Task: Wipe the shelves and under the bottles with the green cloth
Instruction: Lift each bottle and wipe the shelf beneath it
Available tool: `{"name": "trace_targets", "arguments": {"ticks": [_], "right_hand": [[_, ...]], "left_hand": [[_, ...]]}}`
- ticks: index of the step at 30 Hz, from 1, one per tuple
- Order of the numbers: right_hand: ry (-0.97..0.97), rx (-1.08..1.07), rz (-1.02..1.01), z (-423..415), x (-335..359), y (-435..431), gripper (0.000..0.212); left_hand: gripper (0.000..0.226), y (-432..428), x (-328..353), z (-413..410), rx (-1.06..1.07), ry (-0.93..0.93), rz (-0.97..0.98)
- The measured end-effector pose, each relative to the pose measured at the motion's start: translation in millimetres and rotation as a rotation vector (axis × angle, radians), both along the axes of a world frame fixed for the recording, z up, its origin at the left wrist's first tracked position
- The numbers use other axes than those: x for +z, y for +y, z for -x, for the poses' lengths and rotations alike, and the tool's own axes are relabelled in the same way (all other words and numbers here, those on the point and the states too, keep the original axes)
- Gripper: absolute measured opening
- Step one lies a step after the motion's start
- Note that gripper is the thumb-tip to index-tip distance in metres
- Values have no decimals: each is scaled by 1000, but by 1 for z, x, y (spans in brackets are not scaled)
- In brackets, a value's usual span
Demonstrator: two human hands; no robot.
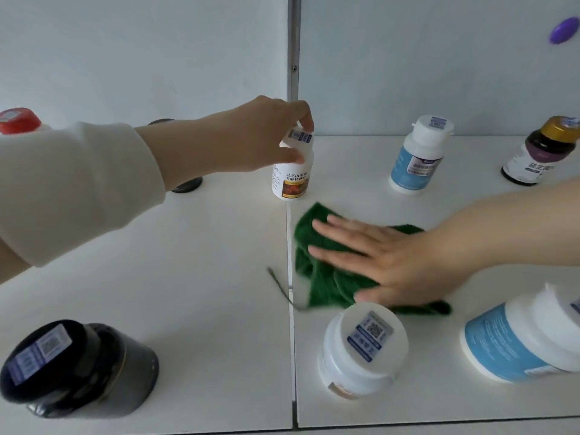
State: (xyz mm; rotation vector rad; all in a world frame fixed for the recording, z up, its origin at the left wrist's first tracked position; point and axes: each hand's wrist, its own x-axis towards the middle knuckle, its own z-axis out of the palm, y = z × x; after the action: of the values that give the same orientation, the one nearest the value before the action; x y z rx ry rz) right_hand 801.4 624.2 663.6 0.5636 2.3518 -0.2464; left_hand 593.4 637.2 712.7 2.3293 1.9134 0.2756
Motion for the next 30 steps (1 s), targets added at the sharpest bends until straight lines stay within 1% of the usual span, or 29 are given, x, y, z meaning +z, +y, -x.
{"name": "trace_targets", "arguments": {"ticks": [2,4,6,9,11,13,15,18,20,22,25,27,30], "right_hand": [[-37,71,44,-12,7,-8,69],[-44,63,33,-11,8,-2,69],[-33,-44,-11,-2,3,11,69],[38,-245,-47,10,0,28,68],[60,-300,-41,13,0,33,67],[47,-282,-40,10,-2,27,67],[-5,-183,-39,1,-2,14,69],[-64,-58,-8,-11,3,4,71],[-51,-65,5,-11,6,12,71],[-14,-120,-13,-10,6,28,69],[-11,-172,-51,-19,6,42,68],[-27,-164,-53,-28,6,40,68],[-5,-83,-11,-40,9,37,69]], "left_hand": [[39,-3,-2,-1,-9,-22,9],[39,-4,-2,-2,-10,-41,8],[38,-3,-2,-3,-2,-56,3],[39,3,-3,-5,14,-71,-6],[40,8,-4,-8,19,-83,-10],[39,12,-5,-11,25,-108,-14],[38,14,-6,-12,29,-120,-15],[39,16,-7,-13,21,-87,-15],[42,16,-7,-15,16,-44,-10],[50,15,-2,-20,24,-8,-17],[57,14,12,-40,-17,-13,-97],[56,18,22,-63,-77,-24,-140],[55,30,27,-103,-142,-16,-151]]}}
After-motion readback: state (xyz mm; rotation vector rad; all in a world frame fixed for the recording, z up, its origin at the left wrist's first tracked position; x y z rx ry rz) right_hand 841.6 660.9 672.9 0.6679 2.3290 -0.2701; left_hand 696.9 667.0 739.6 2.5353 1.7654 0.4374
